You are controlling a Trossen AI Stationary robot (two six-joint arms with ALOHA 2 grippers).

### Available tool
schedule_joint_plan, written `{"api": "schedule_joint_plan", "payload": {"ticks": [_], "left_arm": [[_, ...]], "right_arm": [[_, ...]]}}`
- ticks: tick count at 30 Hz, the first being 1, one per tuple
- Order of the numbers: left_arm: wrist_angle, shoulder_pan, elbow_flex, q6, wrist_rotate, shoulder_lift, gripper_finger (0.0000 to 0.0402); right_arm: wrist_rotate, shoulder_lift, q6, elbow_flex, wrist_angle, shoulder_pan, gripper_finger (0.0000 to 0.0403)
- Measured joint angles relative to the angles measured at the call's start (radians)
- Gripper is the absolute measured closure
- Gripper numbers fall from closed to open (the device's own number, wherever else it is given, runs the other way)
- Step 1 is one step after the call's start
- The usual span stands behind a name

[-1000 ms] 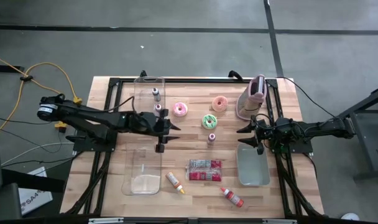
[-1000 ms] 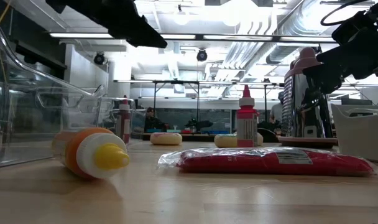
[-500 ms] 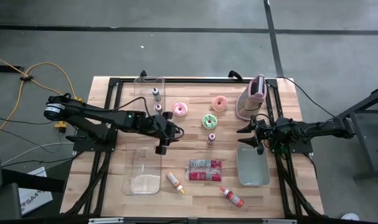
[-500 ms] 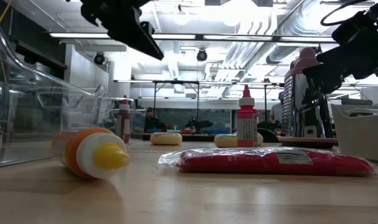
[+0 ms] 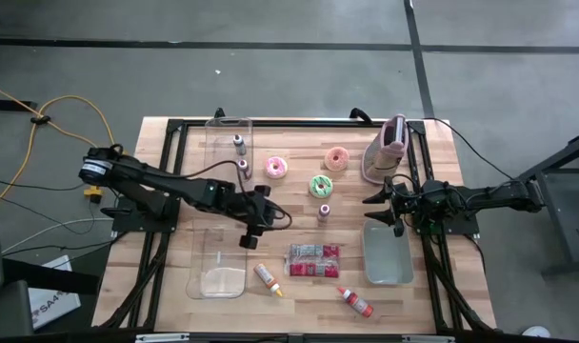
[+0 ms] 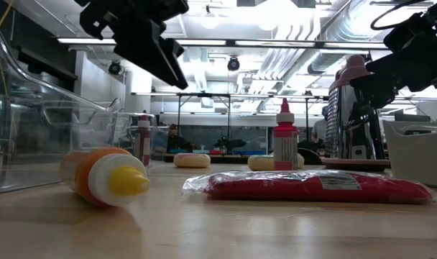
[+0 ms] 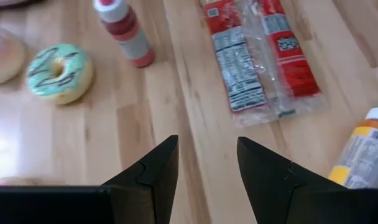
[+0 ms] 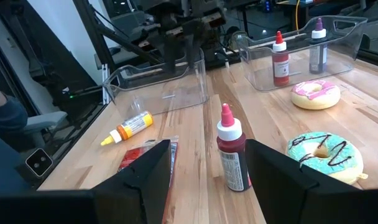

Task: Pick & Place Food Item
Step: Put the pink food coloring bottle into the top transparent bin

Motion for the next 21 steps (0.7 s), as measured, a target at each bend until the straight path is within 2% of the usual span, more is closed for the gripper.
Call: {"api": "schedule_joint_plan", "payload": {"ticks": [21], "left_arm": [[0.002,0.001,0.017,-0.032,0.007,0.018,0.0245]], "right_arm": [[0.000,0.000,0.000,0.000,0.000,0.000,0.0209]]}}
